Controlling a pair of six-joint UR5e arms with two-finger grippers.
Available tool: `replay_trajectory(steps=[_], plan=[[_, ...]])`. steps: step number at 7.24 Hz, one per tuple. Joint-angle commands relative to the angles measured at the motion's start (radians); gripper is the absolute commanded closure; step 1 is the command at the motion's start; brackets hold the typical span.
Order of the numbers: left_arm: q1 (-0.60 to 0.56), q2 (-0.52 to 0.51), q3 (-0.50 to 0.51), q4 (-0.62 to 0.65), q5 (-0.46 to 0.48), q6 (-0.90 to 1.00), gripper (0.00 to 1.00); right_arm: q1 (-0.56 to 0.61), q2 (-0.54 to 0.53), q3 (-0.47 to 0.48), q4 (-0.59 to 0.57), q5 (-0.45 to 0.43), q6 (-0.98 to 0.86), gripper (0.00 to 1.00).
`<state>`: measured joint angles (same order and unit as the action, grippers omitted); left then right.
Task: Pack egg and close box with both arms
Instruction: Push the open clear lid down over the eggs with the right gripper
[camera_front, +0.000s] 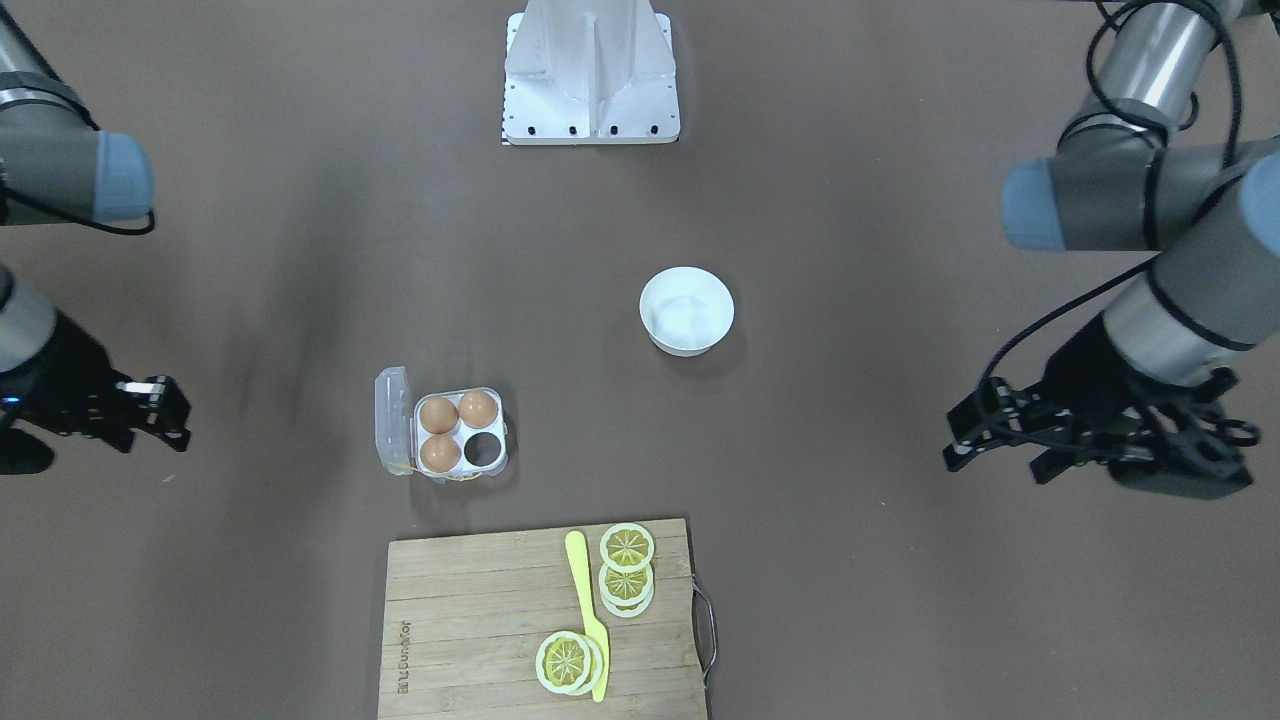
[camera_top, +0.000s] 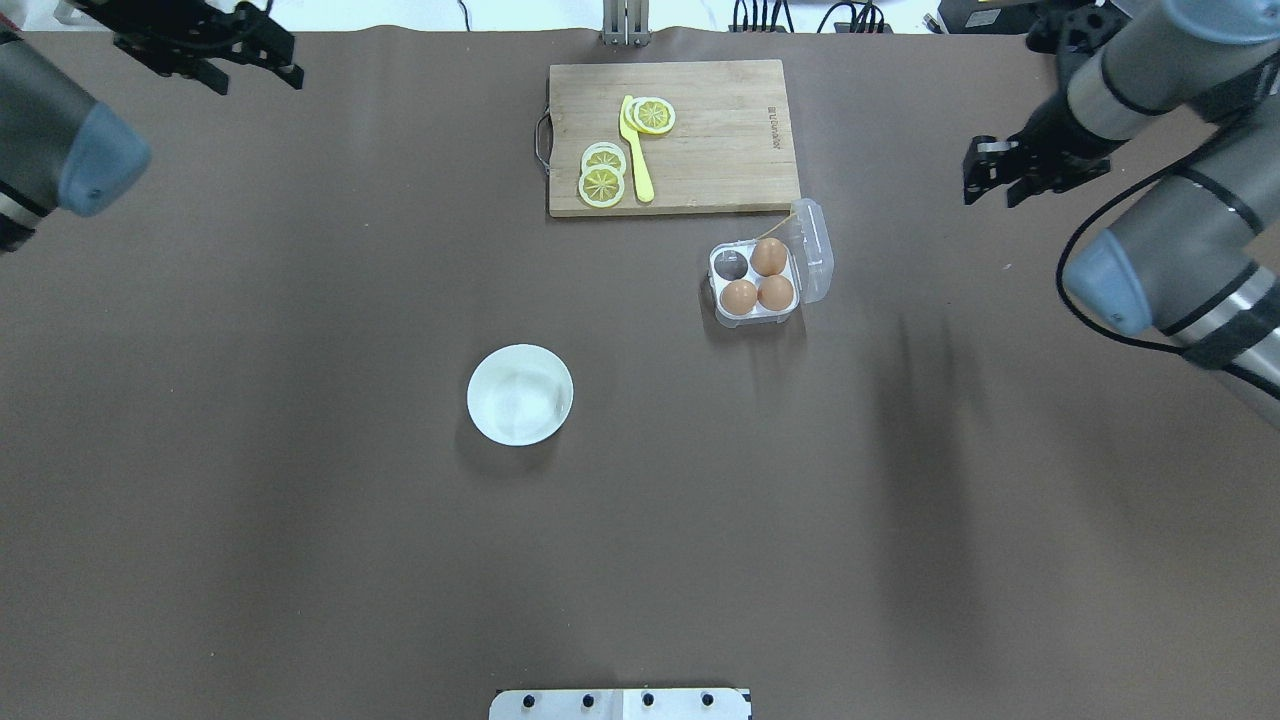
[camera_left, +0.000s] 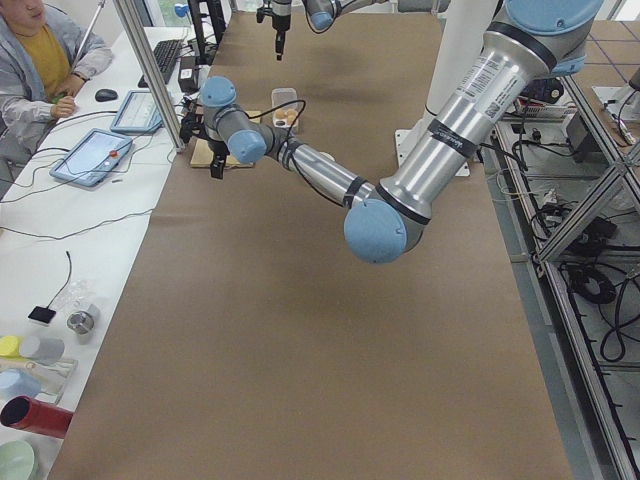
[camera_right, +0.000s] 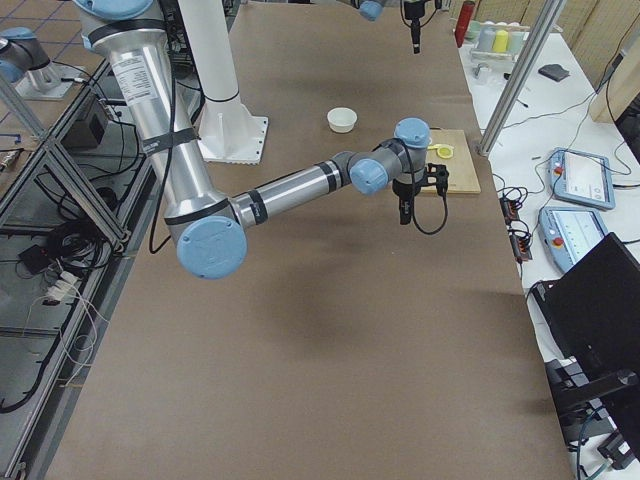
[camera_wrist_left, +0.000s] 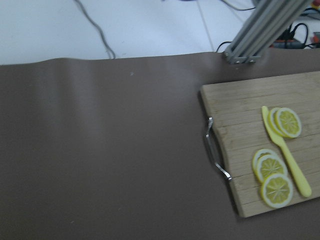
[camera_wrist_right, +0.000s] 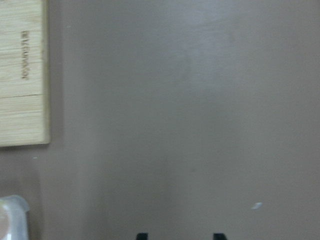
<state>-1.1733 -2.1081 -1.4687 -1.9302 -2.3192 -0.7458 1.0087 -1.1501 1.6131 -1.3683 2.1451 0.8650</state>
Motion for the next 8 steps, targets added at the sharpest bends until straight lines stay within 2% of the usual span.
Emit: replay_trajectory(steps=[1,2,5,6,7,8], plan=[[-0.099,0.089,0.011,0.013,-0.022,0.075,0.03,-0.122,0.108,-0.018,0.0,-0.045,0.144,1.0],[-0.112,0.102,0.011,0.013,-0.023,0.075,0.03,-0.149,0.121,-0.018,0.002,-0.065,0.163,1.0],[-0.12,0.12,0.002,0.019,-0.029,0.075,0.03,-0.215,0.272,-0.088,0.0,-0.08,0.273,1.0],[-0.121,0.122,-0.001,0.019,-0.031,0.075,0.03,-0.26,0.326,-0.123,0.012,-0.133,0.363,1.0],[-0.129,0.122,-0.002,0.026,-0.029,0.075,0.03,-0.243,0.328,-0.105,0.043,-0.122,0.386,1.0],[-0.134,0.12,-0.002,0.054,-0.026,0.075,0.03,-0.17,0.319,-0.095,0.037,-0.018,0.378,1.0]])
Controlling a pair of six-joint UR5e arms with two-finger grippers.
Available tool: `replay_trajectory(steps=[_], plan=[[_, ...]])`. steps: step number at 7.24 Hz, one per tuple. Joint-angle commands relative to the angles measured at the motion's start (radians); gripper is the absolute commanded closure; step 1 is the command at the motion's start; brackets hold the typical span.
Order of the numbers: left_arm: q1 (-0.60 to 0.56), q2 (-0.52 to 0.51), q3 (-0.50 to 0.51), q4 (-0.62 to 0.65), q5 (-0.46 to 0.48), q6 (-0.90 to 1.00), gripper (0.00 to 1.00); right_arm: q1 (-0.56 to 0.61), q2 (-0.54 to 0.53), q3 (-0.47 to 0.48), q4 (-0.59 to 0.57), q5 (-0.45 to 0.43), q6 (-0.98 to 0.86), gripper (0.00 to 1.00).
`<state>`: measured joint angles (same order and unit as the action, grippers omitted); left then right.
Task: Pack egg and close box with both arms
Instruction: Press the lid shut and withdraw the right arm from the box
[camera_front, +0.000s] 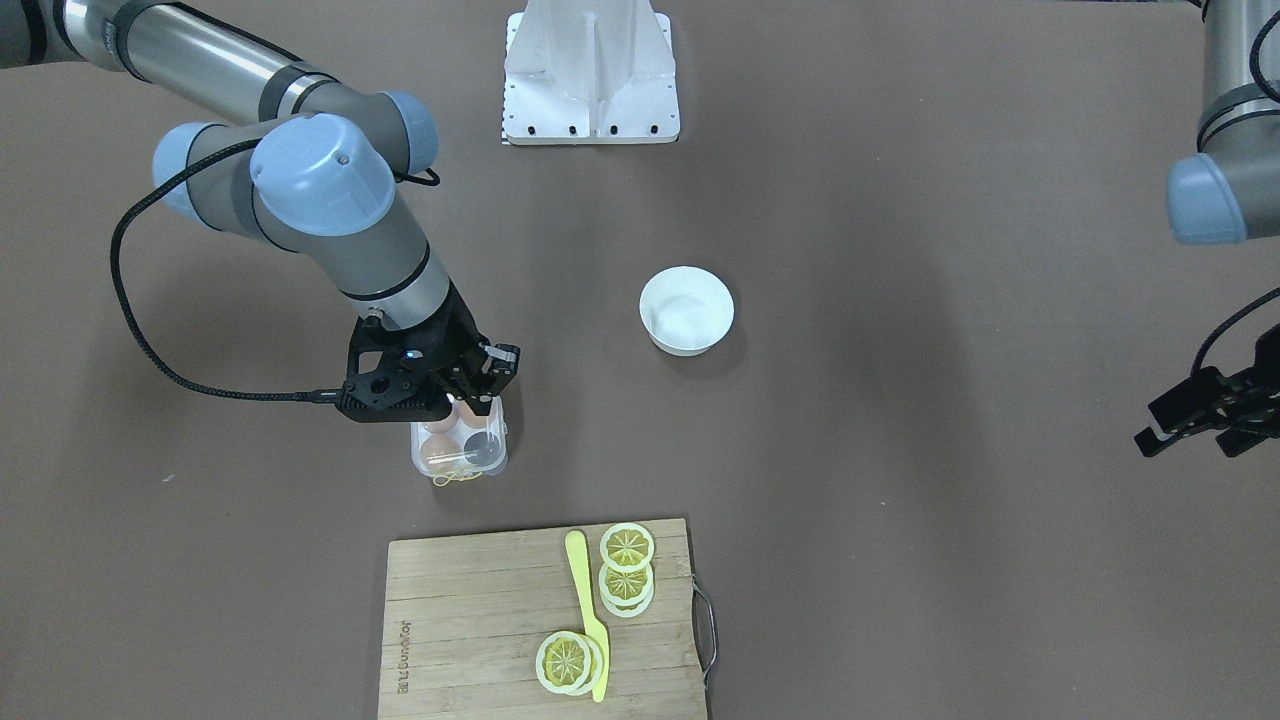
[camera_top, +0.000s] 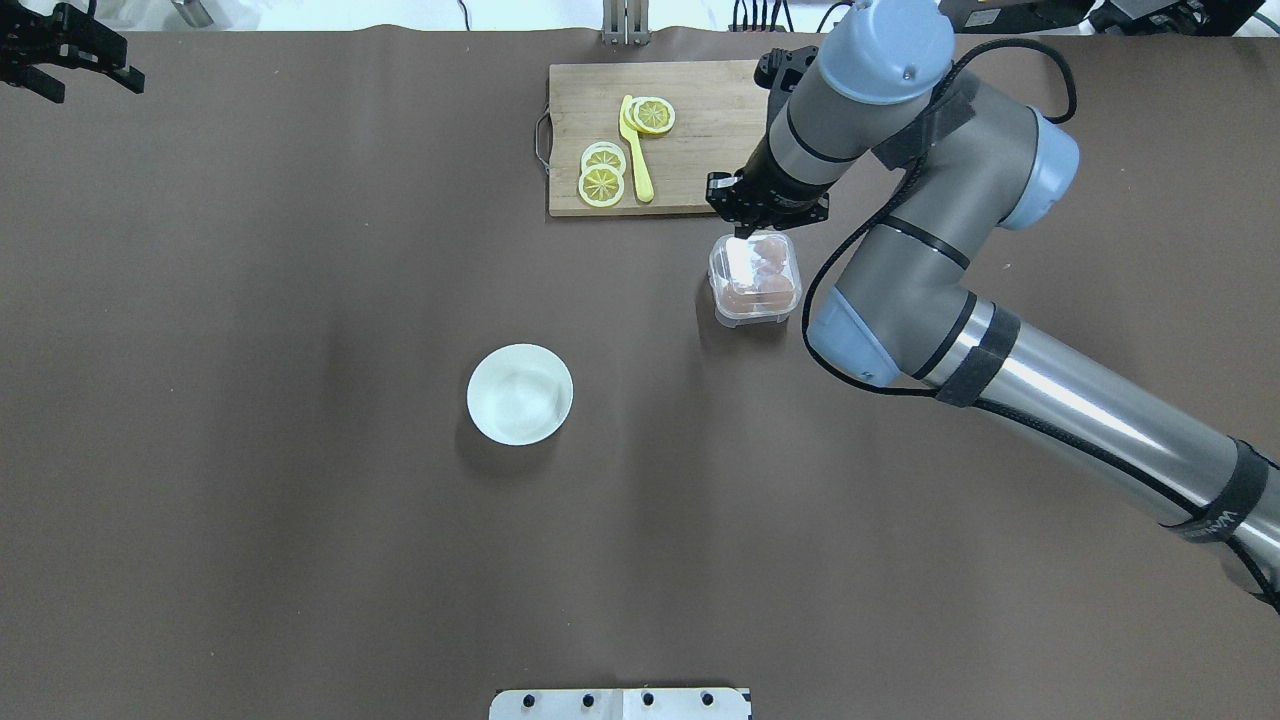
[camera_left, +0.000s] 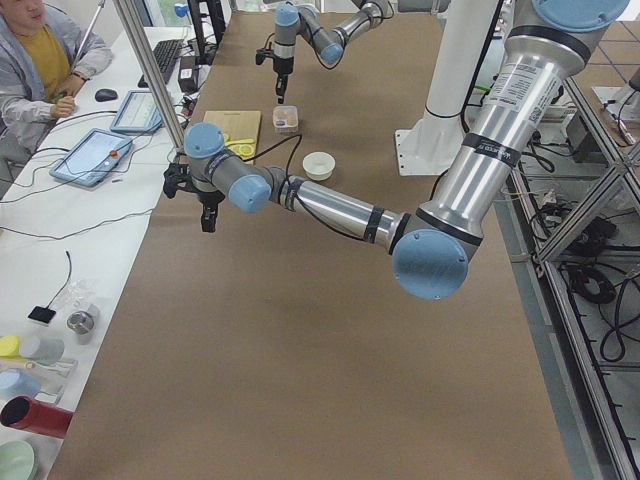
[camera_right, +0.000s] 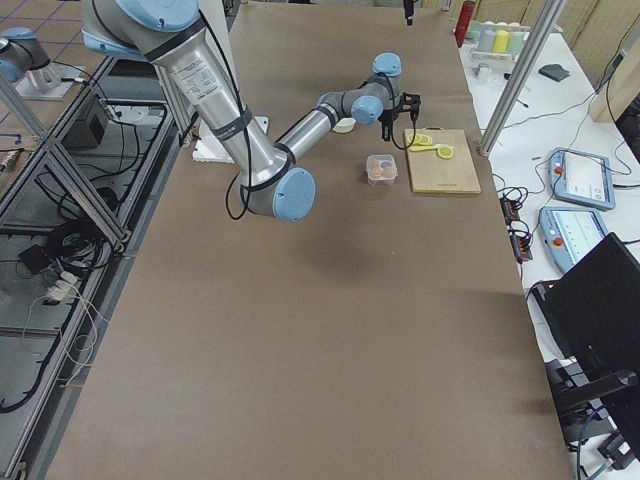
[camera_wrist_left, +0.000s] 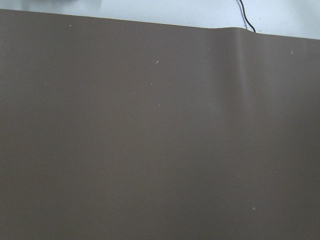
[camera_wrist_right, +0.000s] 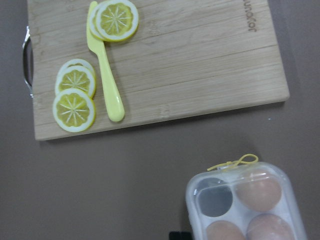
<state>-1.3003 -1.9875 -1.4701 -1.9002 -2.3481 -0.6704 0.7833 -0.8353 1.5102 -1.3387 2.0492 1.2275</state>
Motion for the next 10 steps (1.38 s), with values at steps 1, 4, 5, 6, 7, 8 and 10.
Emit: replay_trajectory(steps=[1,4,5,6,7,8,10], plan=[[-0.02,-0.001,-0.01,0.024,0.007,0.005,0.03,0.147,-0.028,0.01,0.007,0.182,-0.002,1.0],[-0.081,0.044,-0.029,0.041,0.012,0.165,0.03,0.386,-0.281,0.062,-0.017,0.267,-0.378,0.91],[-0.124,0.065,-0.027,0.074,0.012,0.278,0.03,0.474,-0.315,0.065,-0.099,0.278,-0.548,0.09],[-0.17,0.087,-0.03,0.145,0.01,0.425,0.03,0.535,-0.374,0.097,-0.176,0.275,-0.68,0.0],[-0.192,0.129,-0.03,0.179,0.012,0.556,0.03,0.591,-0.436,0.099,-0.189,0.278,-0.824,0.0],[-0.217,0.2,-0.03,0.178,0.036,0.567,0.03,0.614,-0.502,0.09,-0.189,0.273,-0.923,0.0],[-0.275,0.257,-0.01,0.185,0.024,0.668,0.03,0.654,-0.579,0.09,-0.189,0.261,-1.049,0.0]])
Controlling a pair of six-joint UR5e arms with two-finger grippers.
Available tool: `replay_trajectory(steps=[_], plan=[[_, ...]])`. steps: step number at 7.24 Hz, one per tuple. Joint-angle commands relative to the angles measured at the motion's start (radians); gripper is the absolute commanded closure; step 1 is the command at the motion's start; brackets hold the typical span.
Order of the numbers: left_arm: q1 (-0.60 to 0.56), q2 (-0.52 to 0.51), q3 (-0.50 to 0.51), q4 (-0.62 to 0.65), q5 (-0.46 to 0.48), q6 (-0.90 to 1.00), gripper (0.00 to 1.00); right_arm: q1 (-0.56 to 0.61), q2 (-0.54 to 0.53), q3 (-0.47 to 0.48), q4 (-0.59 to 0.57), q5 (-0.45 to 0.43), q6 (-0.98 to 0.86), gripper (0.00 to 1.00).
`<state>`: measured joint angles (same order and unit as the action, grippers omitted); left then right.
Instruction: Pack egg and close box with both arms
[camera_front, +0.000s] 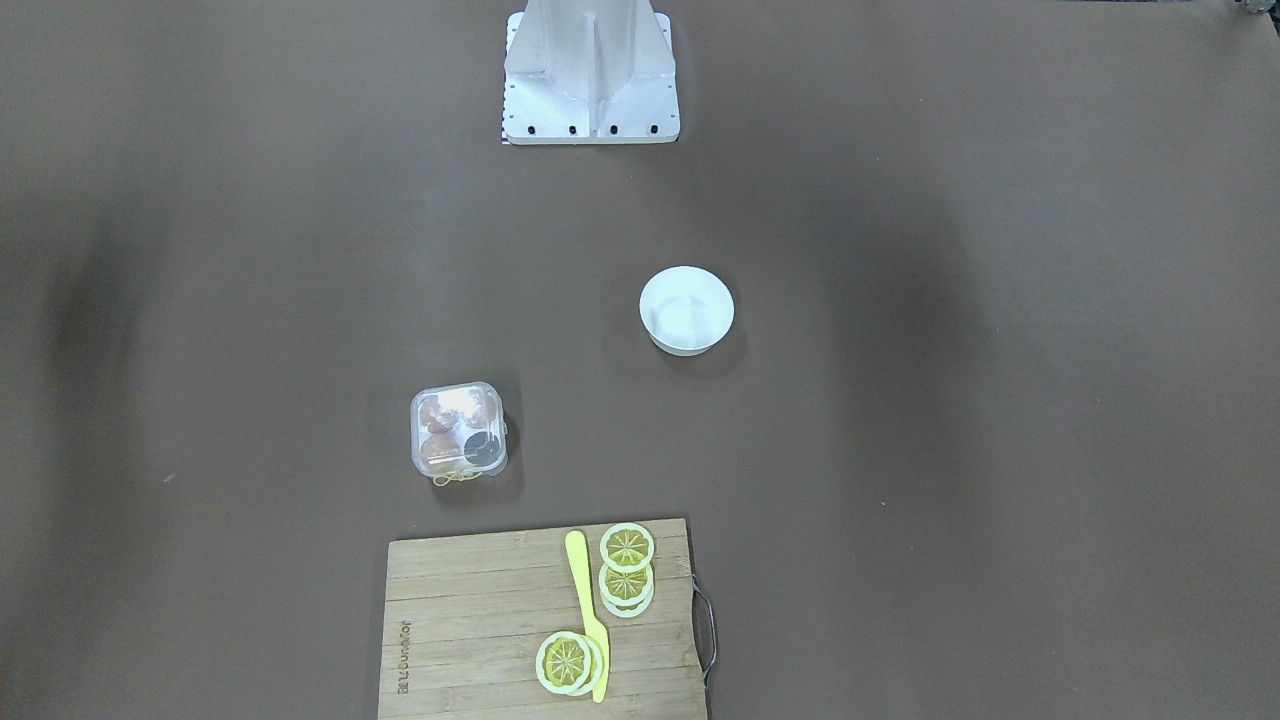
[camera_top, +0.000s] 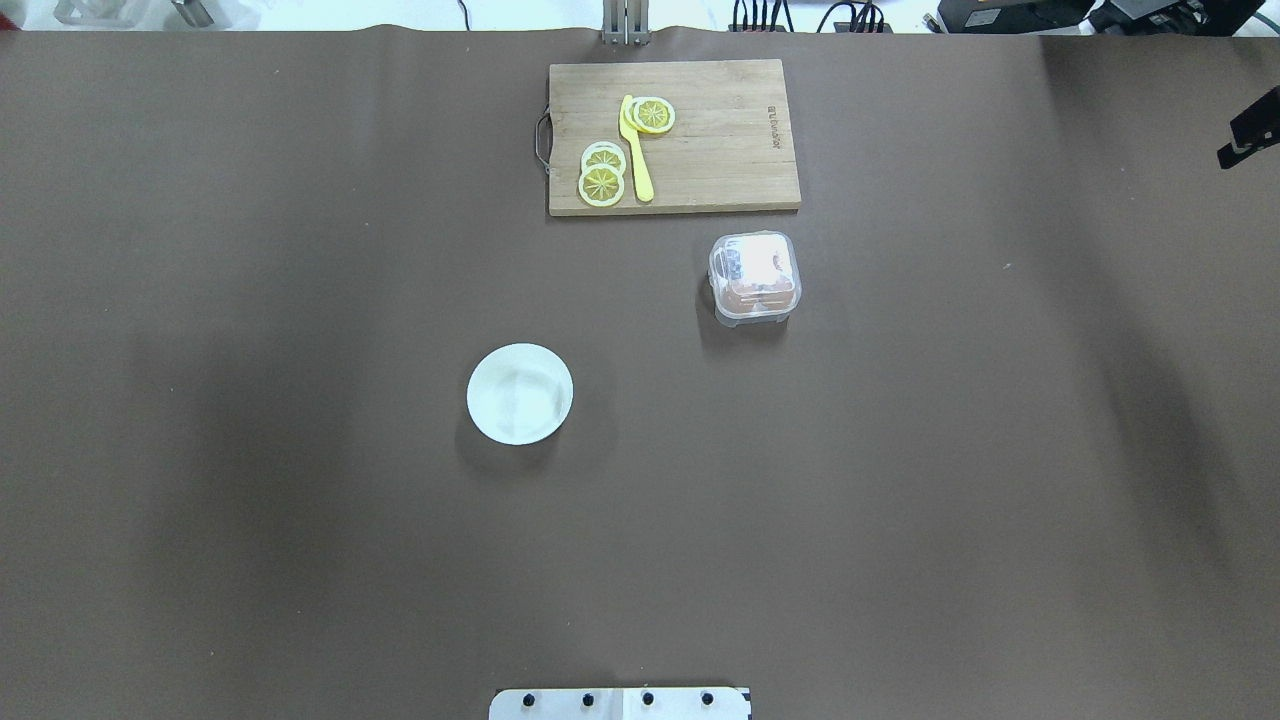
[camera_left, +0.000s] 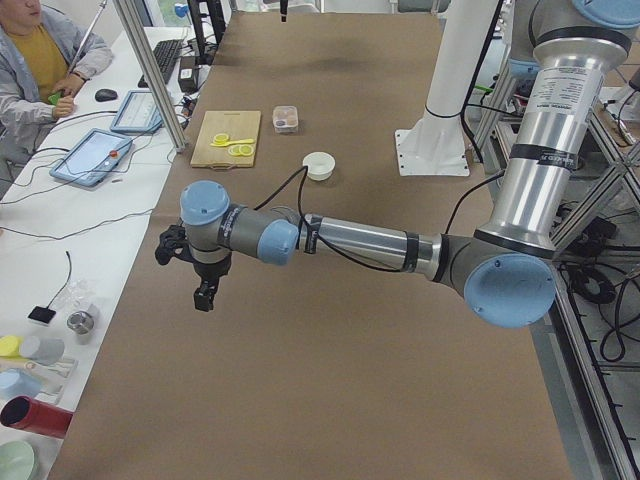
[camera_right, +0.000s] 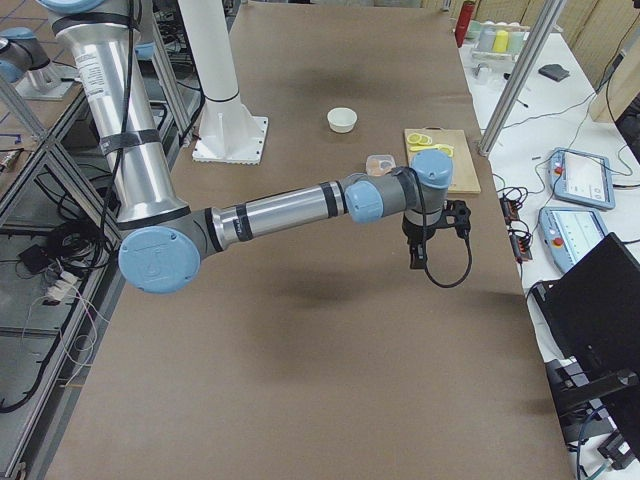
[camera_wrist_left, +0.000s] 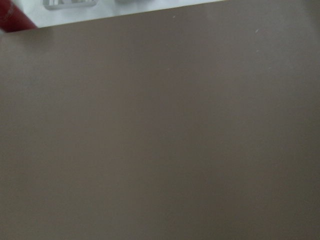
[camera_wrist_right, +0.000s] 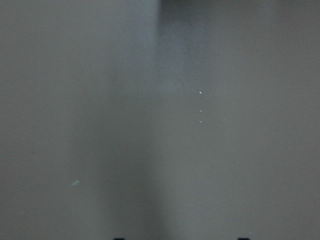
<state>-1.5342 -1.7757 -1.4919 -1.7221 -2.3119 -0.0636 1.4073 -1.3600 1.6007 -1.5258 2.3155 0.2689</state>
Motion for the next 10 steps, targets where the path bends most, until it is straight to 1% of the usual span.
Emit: replay_trajectory(steps=[1,2,4,5,6,7,8,9,10], plan=[[-0.044,0.053,0.015,0.038,-0.026,0.061,0.03,0.036,-0.085,-0.01,-0.001,-0.01,-0.149,0.0],[-0.05,0.062,0.01,0.058,-0.026,0.062,0.03,0.041,-0.103,-0.007,-0.001,-0.011,-0.177,0.0],[-0.053,0.1,-0.001,0.053,-0.012,0.062,0.02,0.039,-0.105,-0.013,0.003,-0.018,-0.171,0.0],[-0.067,0.111,-0.031,0.062,-0.012,0.061,0.02,0.039,-0.1,-0.013,0.003,-0.018,-0.163,0.0],[-0.07,0.151,-0.066,0.061,-0.012,0.061,0.02,0.039,-0.093,-0.01,0.01,-0.019,-0.165,0.0],[-0.072,0.183,-0.133,0.062,-0.012,0.061,0.02,0.039,-0.097,-0.011,0.013,-0.021,-0.163,0.0],[-0.067,0.214,-0.193,0.061,-0.011,0.054,0.02,0.039,-0.099,-0.007,0.013,-0.053,-0.163,0.0],[-0.06,0.251,-0.217,0.064,0.005,0.056,0.02,0.038,-0.1,-0.01,0.013,-0.062,-0.163,0.0],[-0.053,0.26,-0.22,0.062,0.035,0.06,0.02,0.039,-0.108,-0.01,0.012,-0.058,-0.165,0.0]])
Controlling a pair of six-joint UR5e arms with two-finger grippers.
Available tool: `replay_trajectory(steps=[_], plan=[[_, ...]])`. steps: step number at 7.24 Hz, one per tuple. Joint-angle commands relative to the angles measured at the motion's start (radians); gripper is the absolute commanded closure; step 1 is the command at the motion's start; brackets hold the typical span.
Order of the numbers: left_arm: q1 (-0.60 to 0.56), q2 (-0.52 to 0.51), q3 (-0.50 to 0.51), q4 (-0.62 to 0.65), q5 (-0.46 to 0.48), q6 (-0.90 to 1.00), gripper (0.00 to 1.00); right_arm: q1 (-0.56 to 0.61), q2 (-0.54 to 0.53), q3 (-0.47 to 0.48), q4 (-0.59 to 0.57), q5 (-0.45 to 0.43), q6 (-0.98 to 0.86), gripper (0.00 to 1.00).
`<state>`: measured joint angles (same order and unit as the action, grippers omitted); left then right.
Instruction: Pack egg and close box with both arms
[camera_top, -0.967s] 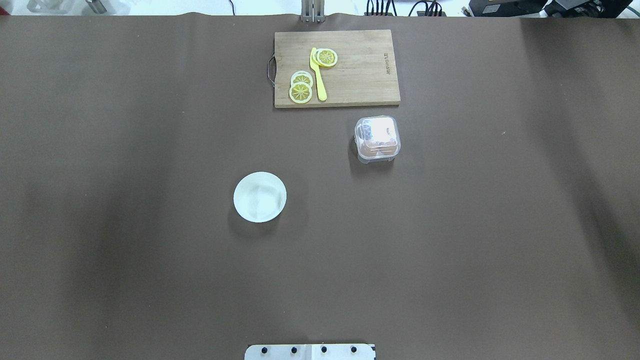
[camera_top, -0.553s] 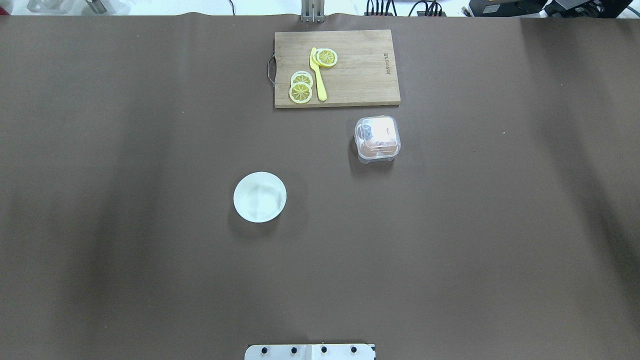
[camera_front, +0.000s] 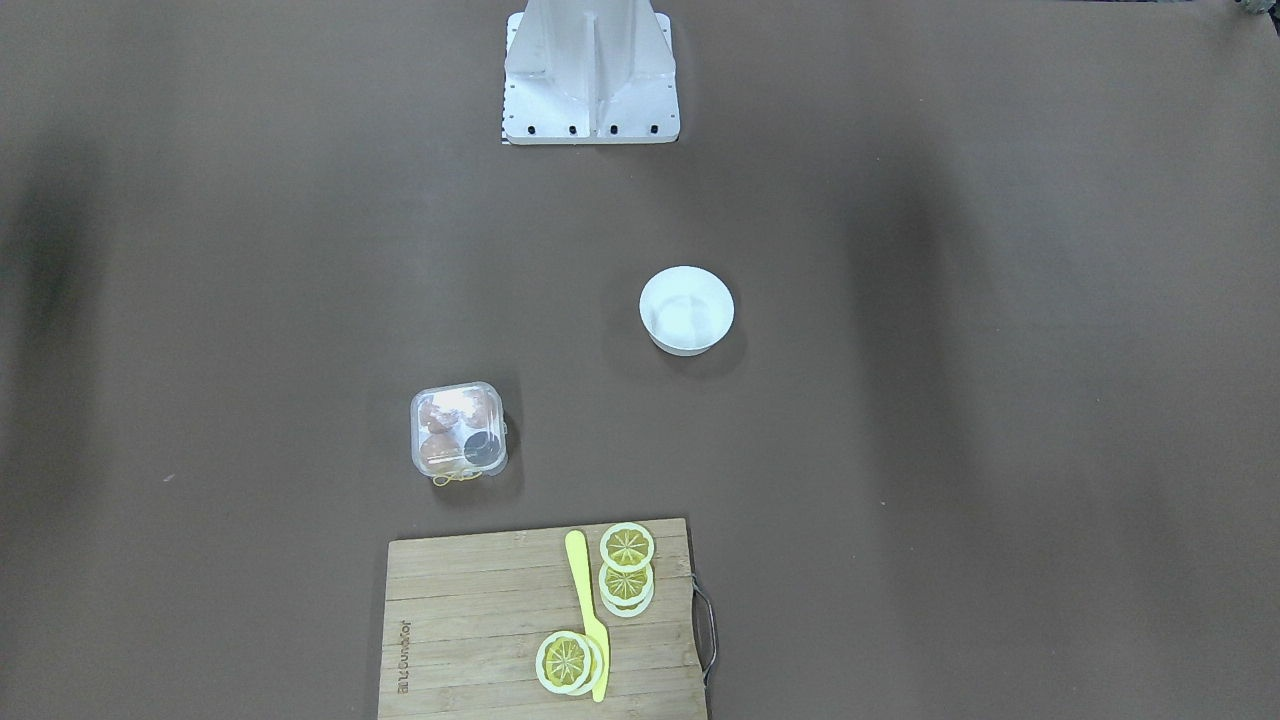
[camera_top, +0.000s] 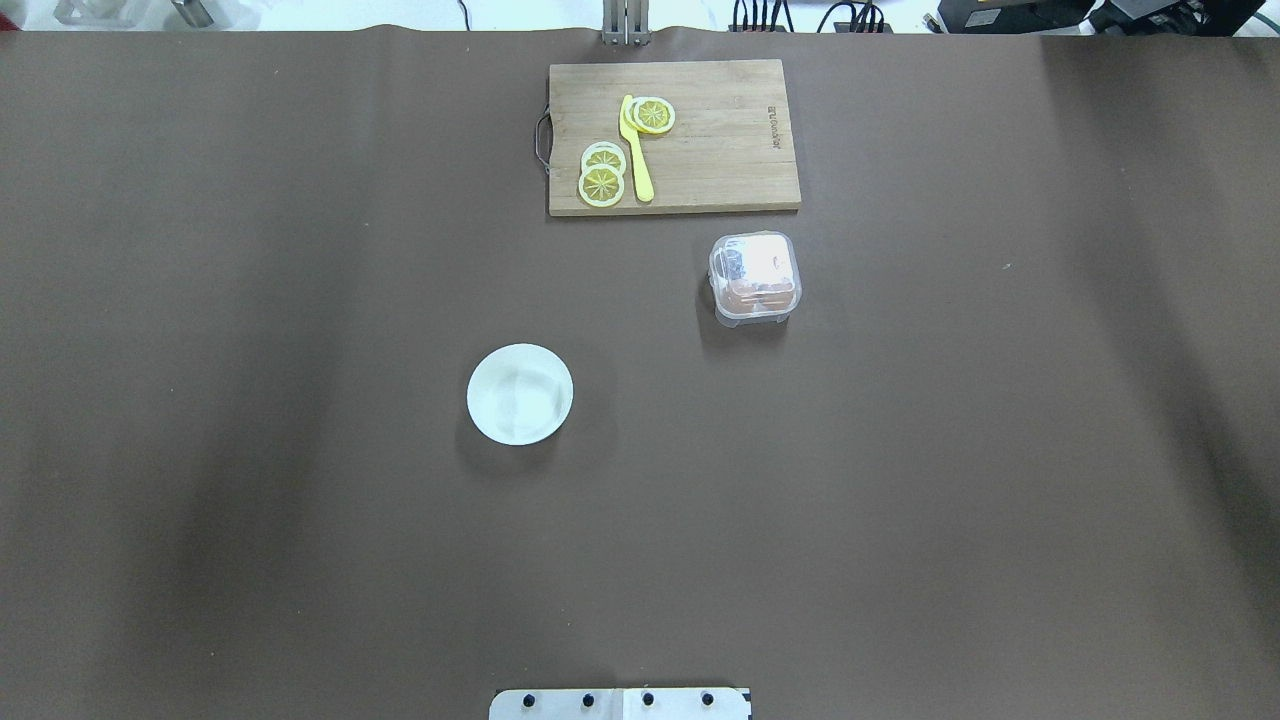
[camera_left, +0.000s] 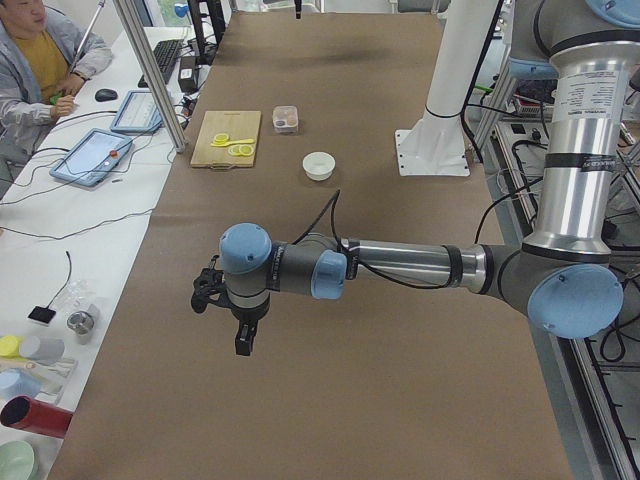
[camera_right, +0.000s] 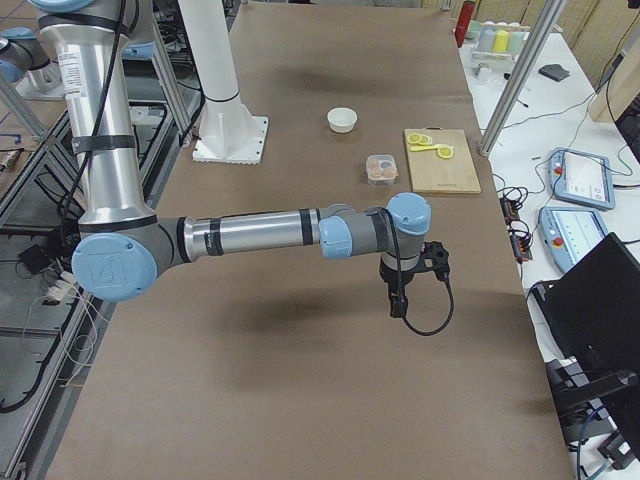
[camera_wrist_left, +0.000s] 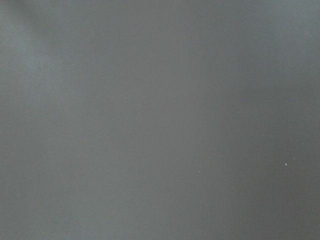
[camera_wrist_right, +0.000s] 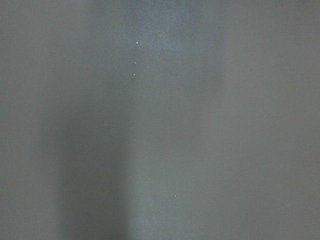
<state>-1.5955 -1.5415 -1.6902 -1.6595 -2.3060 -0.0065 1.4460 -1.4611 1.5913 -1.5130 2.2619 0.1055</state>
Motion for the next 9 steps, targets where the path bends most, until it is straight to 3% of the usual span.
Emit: replay_trajectory(steps=[1,9], plan=[[0.009,0.03,-0.013,0.0,0.033,0.005,0.02,-0.001,-0.021,0.007,0.001,-0.005,-0.009,0.0],[0.009,0.04,-0.034,-0.008,0.022,0.005,0.02,-0.007,-0.03,0.015,-0.003,-0.005,-0.013,0.0]])
